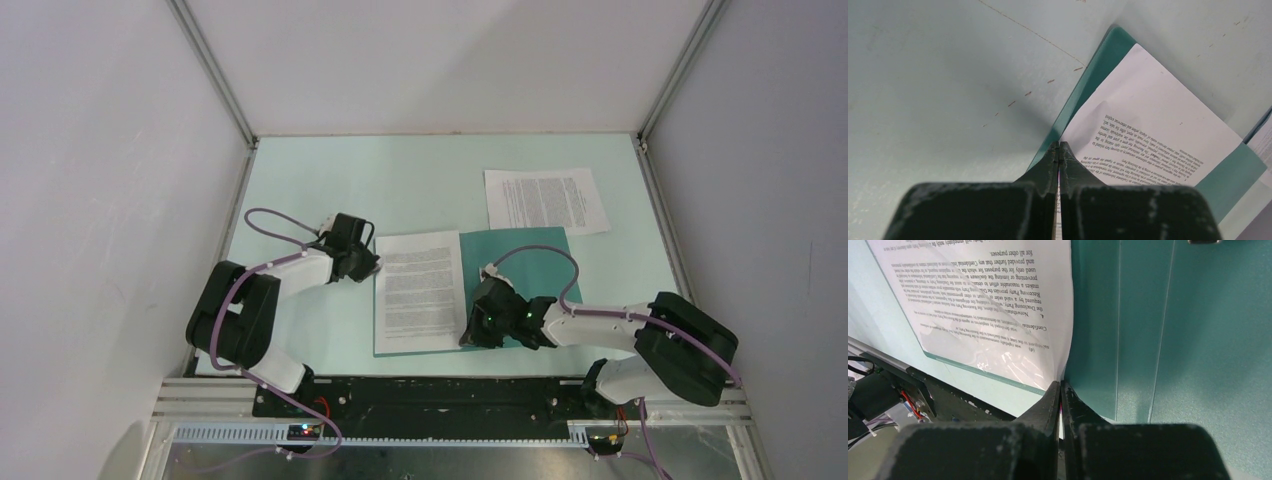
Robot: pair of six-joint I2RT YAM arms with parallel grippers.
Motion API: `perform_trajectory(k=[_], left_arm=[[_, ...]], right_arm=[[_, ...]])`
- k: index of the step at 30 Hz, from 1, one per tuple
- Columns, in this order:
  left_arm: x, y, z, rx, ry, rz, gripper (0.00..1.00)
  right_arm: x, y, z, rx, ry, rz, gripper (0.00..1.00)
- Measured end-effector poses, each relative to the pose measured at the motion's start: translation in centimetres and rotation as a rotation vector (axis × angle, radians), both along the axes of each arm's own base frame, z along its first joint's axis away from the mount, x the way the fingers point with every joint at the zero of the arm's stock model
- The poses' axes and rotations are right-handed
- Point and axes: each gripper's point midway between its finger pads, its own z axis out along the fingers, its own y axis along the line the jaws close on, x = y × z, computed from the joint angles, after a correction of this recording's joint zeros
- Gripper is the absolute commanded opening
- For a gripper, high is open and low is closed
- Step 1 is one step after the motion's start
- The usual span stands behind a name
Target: Put the files into the folder
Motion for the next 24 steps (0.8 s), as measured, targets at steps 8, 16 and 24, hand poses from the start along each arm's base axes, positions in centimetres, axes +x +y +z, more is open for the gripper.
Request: perform_trajectory(k=[8,16,24], left_arm=[[-0.8,0.7,0.3,0.036,0.014,-0.009,0.3],[-0.9,0.8,3.8,0.076,-0.039,-0.084,0.51],[-2.2,-6.2,6.8,0.017,-0.116,-0.329,0.56]], right_arm=[[-0.3,-0.4,0.7,-0.004,-0.014,0.004,0.48],[0.2,-3.5,2.2,-0.087,-0.071,-0.023,0.64],[9.5,-7.6,5.6,-0.196,-0.232,-0.173,0.55]])
